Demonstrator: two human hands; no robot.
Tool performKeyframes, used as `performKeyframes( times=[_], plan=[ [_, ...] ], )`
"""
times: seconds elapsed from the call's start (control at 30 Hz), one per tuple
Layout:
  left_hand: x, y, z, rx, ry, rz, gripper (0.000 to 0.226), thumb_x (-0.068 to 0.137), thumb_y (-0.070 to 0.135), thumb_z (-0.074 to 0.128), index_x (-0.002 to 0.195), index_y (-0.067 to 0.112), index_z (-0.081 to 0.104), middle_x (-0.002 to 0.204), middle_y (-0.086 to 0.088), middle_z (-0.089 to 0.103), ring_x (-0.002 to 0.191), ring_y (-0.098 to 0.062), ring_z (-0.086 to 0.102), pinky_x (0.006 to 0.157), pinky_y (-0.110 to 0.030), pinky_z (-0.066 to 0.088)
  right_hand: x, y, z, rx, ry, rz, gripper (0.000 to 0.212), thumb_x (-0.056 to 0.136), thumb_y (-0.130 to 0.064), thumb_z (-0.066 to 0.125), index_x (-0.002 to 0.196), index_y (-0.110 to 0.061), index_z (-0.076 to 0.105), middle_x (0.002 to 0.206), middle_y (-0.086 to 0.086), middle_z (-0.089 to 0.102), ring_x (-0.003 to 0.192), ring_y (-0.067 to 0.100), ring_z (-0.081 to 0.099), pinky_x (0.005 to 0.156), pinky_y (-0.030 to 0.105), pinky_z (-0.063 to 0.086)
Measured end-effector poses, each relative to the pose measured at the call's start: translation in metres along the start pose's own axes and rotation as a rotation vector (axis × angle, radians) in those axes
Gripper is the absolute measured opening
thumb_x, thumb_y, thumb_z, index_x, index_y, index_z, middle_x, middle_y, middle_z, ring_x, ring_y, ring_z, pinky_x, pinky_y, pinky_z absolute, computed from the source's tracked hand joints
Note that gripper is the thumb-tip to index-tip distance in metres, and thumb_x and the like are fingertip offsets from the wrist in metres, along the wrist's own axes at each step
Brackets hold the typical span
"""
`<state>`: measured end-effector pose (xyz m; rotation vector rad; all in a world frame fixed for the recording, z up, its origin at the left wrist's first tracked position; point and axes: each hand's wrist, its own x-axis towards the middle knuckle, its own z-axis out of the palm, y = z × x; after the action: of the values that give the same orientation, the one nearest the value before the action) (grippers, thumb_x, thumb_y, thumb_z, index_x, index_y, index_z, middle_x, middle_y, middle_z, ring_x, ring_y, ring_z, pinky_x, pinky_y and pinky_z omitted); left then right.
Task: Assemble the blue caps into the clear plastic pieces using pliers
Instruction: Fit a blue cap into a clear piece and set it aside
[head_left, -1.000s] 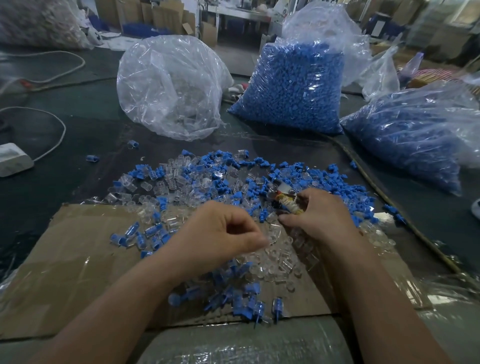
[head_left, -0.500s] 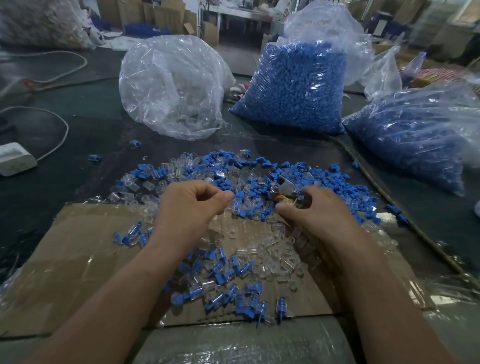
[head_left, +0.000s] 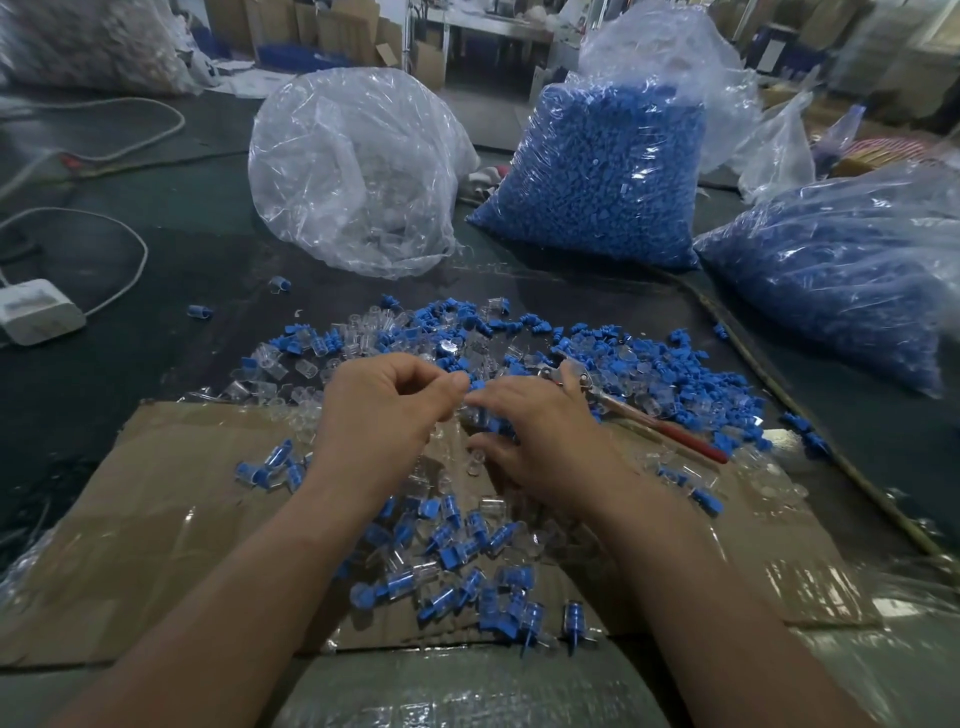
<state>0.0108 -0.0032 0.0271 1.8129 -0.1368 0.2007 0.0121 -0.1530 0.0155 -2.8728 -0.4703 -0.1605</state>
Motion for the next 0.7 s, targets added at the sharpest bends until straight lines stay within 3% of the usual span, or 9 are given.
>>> performKeyframes(
  times=[0.13,0.33,0.4,0.43,0.47,0.53,0.63,0.7],
  plan=[
    [-0.001,0.0,0.001,0.009,-0.006,-0.005,0.024,0.078,0.02,0.069,0.056,0.022,0.062,0.049,0.005,0.06,0.039,0.002,0.046,0.043,-0.008,0.04,0.001,0.0,-0.003,0.025,0.057,0.027,0.03,0.088,-0.027,0.057,0.118,-0.026,0.058,0.121,-0.01,0.06,0.112,0.007,0.051,0.11,0.041,-0.011],
    [-0.001,0.0,0.002,-0.008,-0.033,-0.021,0.024,0.078,0.019,0.069,0.055,0.023,0.062,0.048,0.006,0.06,0.039,0.002,0.045,0.041,-0.008,0.039,-0.004,0.003,-0.007,0.095,0.122,0.004,0.025,0.088,-0.023,0.056,0.113,-0.02,0.06,0.116,-0.008,0.061,0.107,0.006,0.052,0.109,0.033,-0.012],
    [-0.001,0.001,0.002,-0.032,-0.064,-0.033,0.022,0.078,0.017,0.068,0.058,0.022,0.062,0.049,0.008,0.061,0.04,0.002,0.049,0.041,-0.008,0.039,-0.007,0.003,-0.009,0.235,0.203,0.023,0.023,0.086,-0.018,0.06,0.11,-0.02,0.061,0.107,-0.014,0.06,0.094,-0.003,0.05,0.113,0.034,0.004],
    [-0.002,0.001,0.002,-0.044,-0.088,-0.043,0.019,0.078,0.016,0.068,0.061,0.022,0.063,0.051,0.01,0.063,0.041,0.002,0.052,0.041,-0.007,0.039,-0.009,0.003,-0.011,0.34,0.256,0.043,0.024,0.084,-0.016,0.062,0.107,-0.023,0.06,0.098,-0.02,0.057,0.088,-0.011,0.048,0.111,0.029,0.021],
    [-0.002,0.001,0.003,-0.065,-0.118,-0.058,0.014,0.077,0.017,0.069,0.065,0.022,0.063,0.054,0.011,0.065,0.044,0.001,0.056,0.043,-0.008,0.041,-0.01,0.003,-0.013,0.437,0.307,0.054,0.026,0.082,-0.014,0.064,0.104,-0.027,0.058,0.092,-0.026,0.052,0.083,-0.013,0.049,0.099,0.017,0.036],
    [-0.004,0.002,0.004,-0.123,-0.187,-0.093,0.006,0.072,0.025,0.07,0.073,0.023,0.065,0.064,0.008,0.069,0.054,-0.004,0.063,0.049,-0.012,0.047,-0.013,-0.001,-0.015,0.543,0.367,0.051,0.031,0.079,-0.012,0.068,0.101,-0.03,0.054,0.087,-0.029,0.049,0.084,-0.017,0.051,0.079,0.003,0.041],
    [-0.006,0.004,0.006,-0.157,-0.259,-0.094,0.022,0.06,0.036,0.067,0.079,0.024,0.064,0.072,0.005,0.071,0.063,-0.01,0.068,0.055,-0.017,0.053,-0.016,-0.008,-0.015,0.521,0.393,-0.013,0.03,0.079,-0.016,0.069,0.107,-0.018,0.059,0.09,-0.026,0.049,0.085,-0.009,0.053,0.08,0.008,0.045],
    [-0.006,0.005,0.006,-0.162,-0.255,-0.084,0.017,0.063,0.029,0.069,0.078,0.022,0.064,0.071,0.004,0.071,0.063,-0.01,0.068,0.055,-0.016,0.052,-0.018,-0.011,-0.015,0.481,0.413,-0.063,0.032,0.078,-0.015,0.07,0.108,-0.013,0.06,0.09,-0.021,0.05,0.085,-0.004,0.054,0.08,0.012,0.046]
  ],
)
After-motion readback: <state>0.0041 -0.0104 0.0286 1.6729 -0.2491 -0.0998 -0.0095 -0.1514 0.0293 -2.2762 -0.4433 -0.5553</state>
